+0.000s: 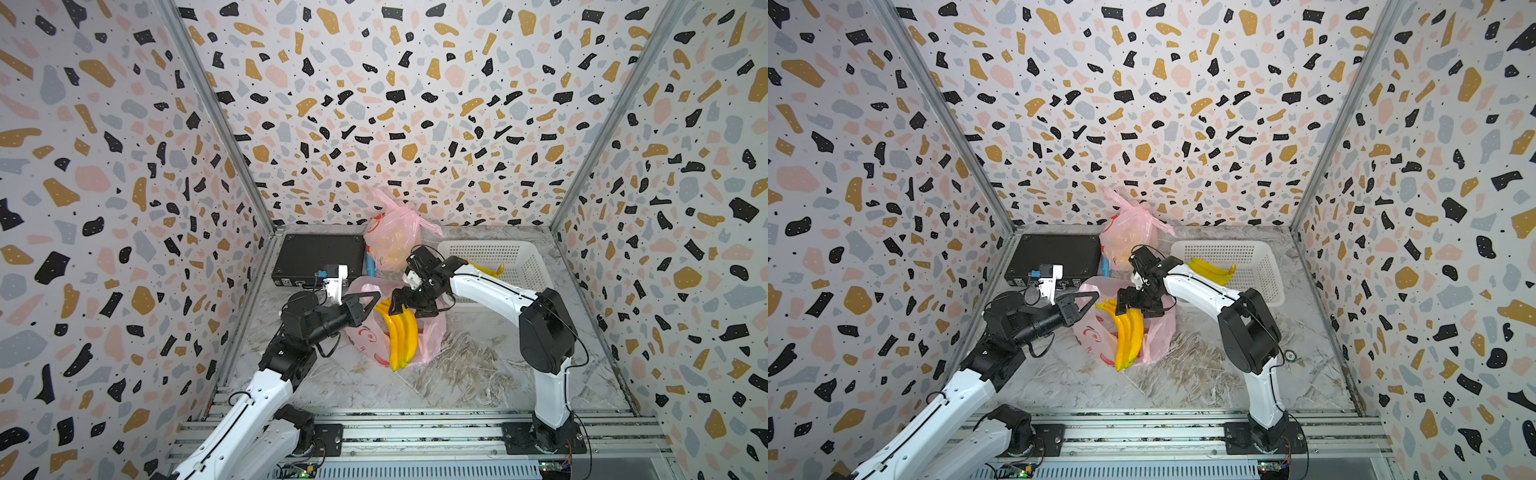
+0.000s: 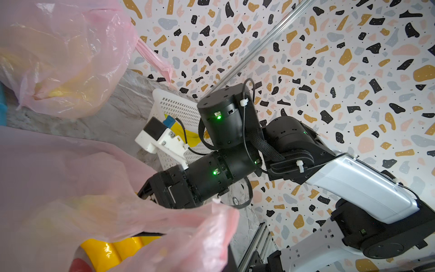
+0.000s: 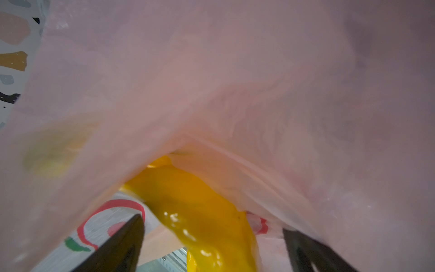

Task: Place the banana into a plastic bag & tie a knot
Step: Place the banana into the plastic bag.

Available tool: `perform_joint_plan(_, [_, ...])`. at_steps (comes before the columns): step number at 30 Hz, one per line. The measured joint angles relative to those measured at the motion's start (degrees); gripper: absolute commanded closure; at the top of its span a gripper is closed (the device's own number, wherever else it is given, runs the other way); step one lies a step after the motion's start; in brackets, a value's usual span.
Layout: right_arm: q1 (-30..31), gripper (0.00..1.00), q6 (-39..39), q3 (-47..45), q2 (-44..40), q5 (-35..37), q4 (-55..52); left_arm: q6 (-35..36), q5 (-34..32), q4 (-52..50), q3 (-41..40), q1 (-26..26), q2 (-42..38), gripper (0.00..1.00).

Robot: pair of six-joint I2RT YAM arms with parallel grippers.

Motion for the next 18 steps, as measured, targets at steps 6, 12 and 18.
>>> perform_joint_plan(6, [-0.02,0.0,-4.74,-3.69,-8.94,7.02,0.13,0.07,-6.19,-5.27,0.07,-0.04,-1.05,1.0])
perform_joint_plan(12, [-0.02,0.01,-13.46,-18.23,-29.35,12.15,4.24,0.11,-10.27,-8.31,0.26,-0.04,-0.87,1.0])
perform_joint_plan(18, [5.66,0.02,-21.57,-35.54,-42.45,16.7,11.32,0.46,-12.09,-9.09,1.07,-0.04,0.46,1.0])
